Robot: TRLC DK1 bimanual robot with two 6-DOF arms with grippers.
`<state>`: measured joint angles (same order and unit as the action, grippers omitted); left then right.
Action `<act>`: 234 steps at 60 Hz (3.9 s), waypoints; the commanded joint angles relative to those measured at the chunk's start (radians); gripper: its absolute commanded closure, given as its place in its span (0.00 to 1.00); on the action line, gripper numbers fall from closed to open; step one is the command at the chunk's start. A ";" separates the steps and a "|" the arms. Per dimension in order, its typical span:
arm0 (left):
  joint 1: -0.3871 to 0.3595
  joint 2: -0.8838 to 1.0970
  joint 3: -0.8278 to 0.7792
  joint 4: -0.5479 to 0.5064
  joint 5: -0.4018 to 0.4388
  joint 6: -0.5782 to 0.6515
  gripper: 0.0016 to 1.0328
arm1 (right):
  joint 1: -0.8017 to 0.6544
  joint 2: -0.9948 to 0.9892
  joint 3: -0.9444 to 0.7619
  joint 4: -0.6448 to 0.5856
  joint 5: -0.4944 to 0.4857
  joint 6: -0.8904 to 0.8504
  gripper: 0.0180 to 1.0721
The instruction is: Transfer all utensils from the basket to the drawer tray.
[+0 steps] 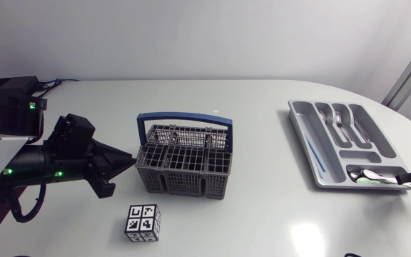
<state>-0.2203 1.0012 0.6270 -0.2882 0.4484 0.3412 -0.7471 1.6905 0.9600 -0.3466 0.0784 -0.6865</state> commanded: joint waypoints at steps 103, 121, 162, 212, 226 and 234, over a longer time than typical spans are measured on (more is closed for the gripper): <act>-0.016 -0.006 -0.044 0.007 0.012 0.001 0.76 | 0.031 0.098 0.074 -0.006 -0.002 0.013 0.94; -0.014 -0.006 -0.046 0.007 0.012 0.002 0.76 | 0.045 0.126 0.089 0.001 -0.002 0.030 0.94; -0.016 -0.004 -0.044 0.009 0.012 0.001 0.76 | 0.040 0.071 0.022 0.003 -0.002 0.007 0.94; 0.101 0.074 -0.003 0.040 0.023 0.018 0.76 | 0.361 -0.399 -0.122 -0.115 -0.180 0.140 0.91; 0.111 0.163 0.002 0.087 0.021 0.016 0.77 | 0.618 -0.468 -0.141 -0.130 -0.180 0.286 0.92; 0.118 0.217 0.011 0.116 0.021 0.016 0.77 | 0.766 -0.473 -0.149 -0.123 -0.180 0.361 0.92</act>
<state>-0.1120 1.1831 0.6121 -0.1886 0.4633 0.3416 -0.0441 1.2255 0.8467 -0.4683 -0.1013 -0.3935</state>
